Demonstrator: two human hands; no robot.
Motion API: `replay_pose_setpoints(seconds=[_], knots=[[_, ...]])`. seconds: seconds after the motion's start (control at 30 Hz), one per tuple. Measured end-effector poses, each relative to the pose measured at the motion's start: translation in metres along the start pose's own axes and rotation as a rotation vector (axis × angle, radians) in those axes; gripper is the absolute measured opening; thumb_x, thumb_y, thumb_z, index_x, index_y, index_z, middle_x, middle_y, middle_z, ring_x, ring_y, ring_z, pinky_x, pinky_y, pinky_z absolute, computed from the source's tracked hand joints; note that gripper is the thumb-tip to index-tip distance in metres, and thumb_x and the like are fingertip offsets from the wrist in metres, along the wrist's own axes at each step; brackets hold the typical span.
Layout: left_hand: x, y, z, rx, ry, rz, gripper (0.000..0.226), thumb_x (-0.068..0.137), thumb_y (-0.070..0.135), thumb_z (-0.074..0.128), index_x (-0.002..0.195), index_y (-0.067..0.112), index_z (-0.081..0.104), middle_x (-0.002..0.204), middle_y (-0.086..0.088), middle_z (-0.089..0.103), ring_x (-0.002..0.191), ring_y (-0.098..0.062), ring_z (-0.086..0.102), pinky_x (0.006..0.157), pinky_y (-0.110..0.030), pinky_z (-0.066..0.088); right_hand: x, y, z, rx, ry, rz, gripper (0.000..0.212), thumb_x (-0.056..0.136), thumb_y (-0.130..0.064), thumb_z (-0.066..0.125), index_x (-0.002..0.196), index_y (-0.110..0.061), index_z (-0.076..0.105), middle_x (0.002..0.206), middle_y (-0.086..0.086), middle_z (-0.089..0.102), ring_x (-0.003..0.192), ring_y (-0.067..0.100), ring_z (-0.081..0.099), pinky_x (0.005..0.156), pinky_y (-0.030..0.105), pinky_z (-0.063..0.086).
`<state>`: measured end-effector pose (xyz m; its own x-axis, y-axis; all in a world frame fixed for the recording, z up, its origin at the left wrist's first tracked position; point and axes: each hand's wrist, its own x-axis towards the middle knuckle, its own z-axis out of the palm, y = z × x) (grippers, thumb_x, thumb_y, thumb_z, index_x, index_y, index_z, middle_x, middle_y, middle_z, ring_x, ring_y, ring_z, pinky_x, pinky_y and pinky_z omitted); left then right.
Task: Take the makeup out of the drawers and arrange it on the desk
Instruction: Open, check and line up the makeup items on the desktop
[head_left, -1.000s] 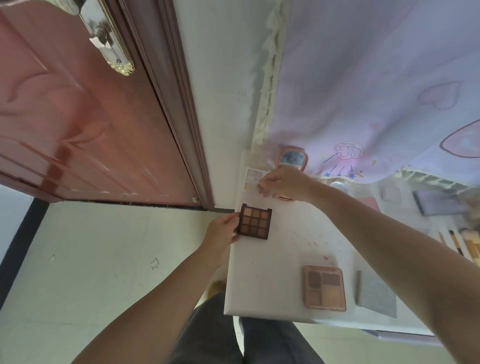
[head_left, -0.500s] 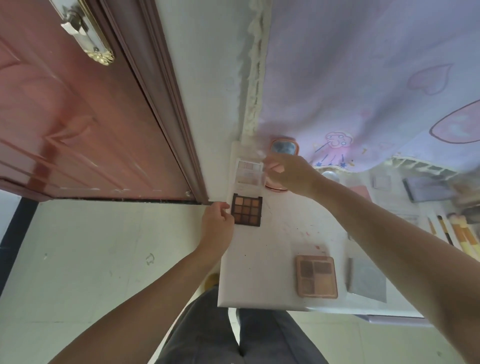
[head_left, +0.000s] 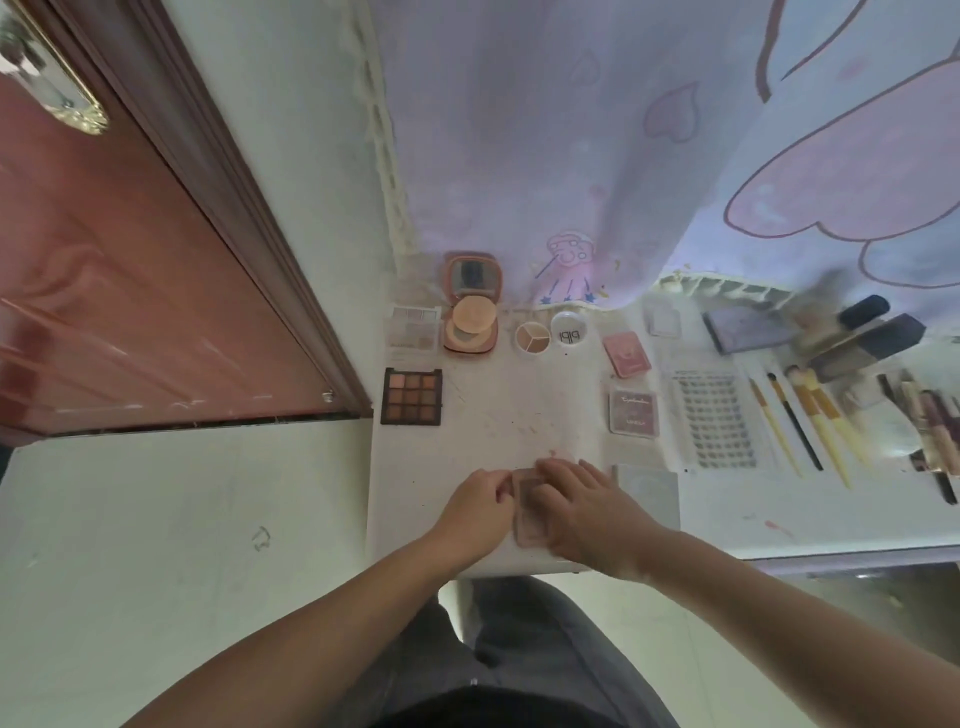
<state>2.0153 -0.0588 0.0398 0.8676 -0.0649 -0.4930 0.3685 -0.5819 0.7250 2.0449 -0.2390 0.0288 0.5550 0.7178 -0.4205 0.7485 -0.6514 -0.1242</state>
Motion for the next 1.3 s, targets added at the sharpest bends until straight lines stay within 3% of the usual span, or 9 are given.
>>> replay_pose_setpoints(seconds=[0.1,0.23,0.43,0.67,0.83,0.93,1.1,1.2,1.3], knots=[[-0.002,0.003,-0.003,-0.124,-0.003,-0.074,0.032,0.099,0.015,0.038,0.125,0.013,0.057,0.121,-0.004,0.060,0.109,-0.020,0.056,0.099,-0.034,0.044,0.007,-0.002,-0.007,0.092,0.089,0.005,0.063,0.084,-0.050,0.055,0.136,-0.025,0.032,0.145,0.005,0.034,0.132,0.028,0.032,0.109,0.036,0.030],[-0.007,0.005,-0.021,-0.679,-0.039,-0.268,0.031,0.101,0.022,0.037,0.119,0.012,0.061,0.118,-0.009,0.064,0.107,-0.021,0.059,0.099,-0.037,0.047,0.012,0.003,-0.026,0.368,0.061,0.085,0.076,0.076,-0.056,0.060,0.139,-0.038,0.022,0.143,-0.004,0.033,0.128,0.019,0.031,0.101,0.032,0.037],[-0.011,-0.001,-0.039,-0.925,-0.076,-0.303,0.028,0.101,0.021,0.039,0.114,0.018,0.063,0.111,-0.011,0.066,0.105,-0.026,0.060,0.088,-0.035,0.051,0.033,0.014,-0.068,0.714,-0.035,0.090,0.046,0.068,-0.055,0.065,0.106,-0.047,0.039,0.109,-0.018,0.050,0.102,0.008,0.050,0.080,0.020,0.042],[-0.008,-0.002,-0.035,-1.407,-0.036,-0.422,0.025,0.096,0.013,0.049,0.115,0.007,0.064,0.115,-0.019,0.063,0.108,-0.034,0.061,0.095,-0.047,0.049,0.076,0.049,-0.117,1.091,-0.137,0.174,0.015,0.093,-0.029,0.057,0.099,-0.021,0.068,0.099,-0.004,0.072,0.093,0.013,0.068,0.084,0.029,0.054],[0.002,0.007,-0.037,-1.572,0.069,-0.459,0.019,0.092,0.009,0.053,0.100,0.004,0.070,0.108,-0.020,0.066,0.106,-0.034,0.061,0.095,-0.046,0.048,0.106,0.064,-0.139,1.122,-0.058,0.210,0.023,0.097,-0.016,0.050,0.106,-0.002,0.065,0.091,0.000,0.072,0.083,0.014,0.070,0.080,0.031,0.055],[0.009,0.013,-0.042,-1.631,0.194,-0.502,0.020,0.092,0.004,0.052,0.085,-0.001,0.070,0.095,-0.022,0.068,0.096,-0.034,0.062,0.088,-0.043,0.050,0.125,0.067,-0.143,1.086,-0.024,0.202,0.024,0.098,-0.013,0.048,0.112,-0.001,0.063,0.094,0.002,0.070,0.088,0.019,0.068,0.077,0.029,0.053],[0.016,0.018,-0.049,-1.627,0.367,-0.616,0.013,0.093,-0.001,0.045,0.087,-0.003,0.057,0.102,-0.023,0.058,0.097,-0.033,0.058,0.093,-0.040,0.046,0.151,0.067,-0.139,0.984,0.066,0.194,0.021,0.096,-0.015,0.052,0.108,-0.005,0.067,0.109,0.020,0.064,0.097,0.037,0.064,0.085,0.041,0.052],[0.019,0.022,-0.052,-1.681,0.415,-0.671,0.008,0.093,-0.003,0.046,0.091,-0.002,0.053,0.115,-0.027,0.046,0.110,-0.037,0.048,0.099,-0.043,0.044,0.162,0.067,-0.135,0.852,0.091,0.183,0.026,0.096,-0.021,0.053,0.111,-0.004,0.066,0.105,0.019,0.066,0.093,0.033,0.065,0.085,0.040,0.052],[0.021,0.025,-0.055,-1.704,0.408,-0.662,0.009,0.093,-0.003,0.045,0.099,-0.003,0.052,0.122,-0.030,0.045,0.117,-0.039,0.047,0.101,-0.045,0.042,0.168,0.068,-0.133,0.722,0.092,0.142,0.029,0.096,-0.024,0.052,0.120,-0.012,0.064,0.110,0.011,0.065,0.091,0.019,0.058,0.075,0.024,0.038]])
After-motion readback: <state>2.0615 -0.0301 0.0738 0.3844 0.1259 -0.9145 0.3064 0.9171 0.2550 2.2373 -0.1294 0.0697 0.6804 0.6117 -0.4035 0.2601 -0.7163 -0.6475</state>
